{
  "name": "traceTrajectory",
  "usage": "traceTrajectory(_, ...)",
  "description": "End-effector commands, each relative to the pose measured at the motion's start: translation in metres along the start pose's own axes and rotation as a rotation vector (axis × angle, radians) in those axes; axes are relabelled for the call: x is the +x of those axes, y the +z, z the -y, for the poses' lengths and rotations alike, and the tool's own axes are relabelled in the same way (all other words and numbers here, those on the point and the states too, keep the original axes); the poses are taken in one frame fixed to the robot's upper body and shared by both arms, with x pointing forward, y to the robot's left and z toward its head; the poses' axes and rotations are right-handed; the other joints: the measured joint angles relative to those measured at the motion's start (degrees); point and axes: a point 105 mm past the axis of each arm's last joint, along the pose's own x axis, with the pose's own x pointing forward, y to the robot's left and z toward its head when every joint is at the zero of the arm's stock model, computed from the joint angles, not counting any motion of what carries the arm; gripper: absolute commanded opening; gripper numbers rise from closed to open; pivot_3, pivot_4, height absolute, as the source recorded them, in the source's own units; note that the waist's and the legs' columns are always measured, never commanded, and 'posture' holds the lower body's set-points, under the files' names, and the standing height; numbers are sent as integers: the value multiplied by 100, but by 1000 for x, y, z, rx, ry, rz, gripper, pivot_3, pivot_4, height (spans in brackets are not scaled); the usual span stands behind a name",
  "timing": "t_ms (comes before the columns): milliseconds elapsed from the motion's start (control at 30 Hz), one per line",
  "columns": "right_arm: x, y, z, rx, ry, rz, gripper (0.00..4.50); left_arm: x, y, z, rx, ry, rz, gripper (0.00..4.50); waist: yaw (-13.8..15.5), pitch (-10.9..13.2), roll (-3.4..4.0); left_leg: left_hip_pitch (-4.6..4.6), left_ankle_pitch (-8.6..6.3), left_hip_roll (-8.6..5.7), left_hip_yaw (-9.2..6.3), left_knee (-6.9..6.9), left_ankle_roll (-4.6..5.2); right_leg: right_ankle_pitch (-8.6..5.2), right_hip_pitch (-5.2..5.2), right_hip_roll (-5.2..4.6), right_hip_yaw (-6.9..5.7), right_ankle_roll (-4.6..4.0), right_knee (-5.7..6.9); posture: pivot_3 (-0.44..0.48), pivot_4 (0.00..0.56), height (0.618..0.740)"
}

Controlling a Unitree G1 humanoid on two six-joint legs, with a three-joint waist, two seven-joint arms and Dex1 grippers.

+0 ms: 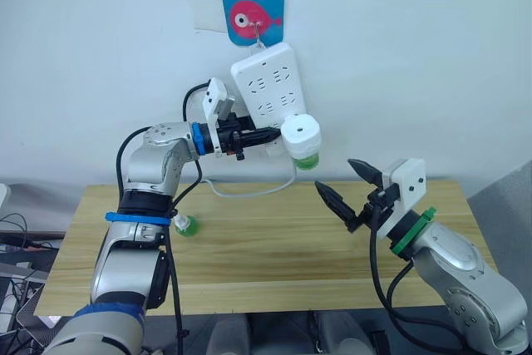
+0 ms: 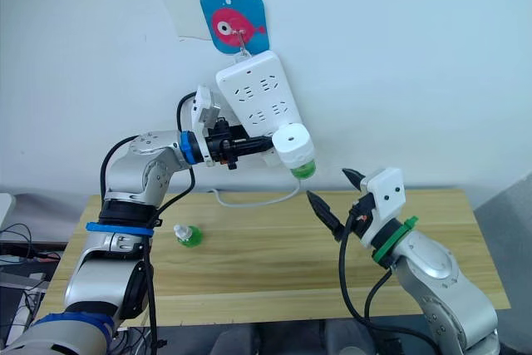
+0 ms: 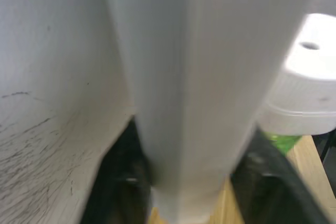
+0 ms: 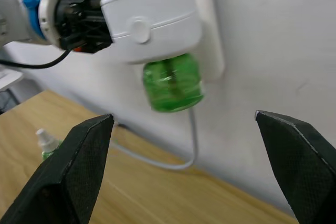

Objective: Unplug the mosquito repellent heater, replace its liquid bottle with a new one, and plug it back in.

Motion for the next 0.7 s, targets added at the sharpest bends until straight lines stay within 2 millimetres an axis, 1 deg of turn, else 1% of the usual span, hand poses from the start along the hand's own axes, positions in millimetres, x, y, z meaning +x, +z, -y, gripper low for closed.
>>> traceTrajectory(33, 3, 18, -6, -48, -17, 48, 4500, -1, 9, 2, 30, 4, 24, 1323, -9, 2, 3, 0, 0, 0, 1, -1, 0, 0, -1, 0, 1, 0, 0, -178, 222, 740)
traceTrajectory(100, 9, 24, -6, -64, -38, 58, 4500, -1, 10, 2, 29, 10, 28, 1323, -14, 3, 5, 0, 0, 0, 6, 0, 0, 0, -5, 0, 7, 0, 4, -178, 222, 740)
traceTrajectory(233, 24, 40, -12, -53, -51, 90, 4500, 4, 11, 3, 26, 17, 34, 1323, -11, 4, 6, 0, 0, 1, 5, 1, 0, 0, -7, 1, 6, 0, 9, -179, 221, 740)
traceTrajectory(367, 36, 48, -20, -33, -49, 98, 4500, 5, 10, 3, 24, 22, 37, 1323, -3, 4, 7, -3, 0, 1, 4, 2, 0, 0, -9, -1, 6, 0, 7, -188, 226, 740)
traceTrajectory(700, 52, 42, -21, -68, -60, 51, 4500, 6, 12, 0, 28, 44, 43, 1323, -4, 7, 8, -4, 0, -1, 3, 3, 0, 0, -10, -1, 4, 0, 9, -188, 234, 740)
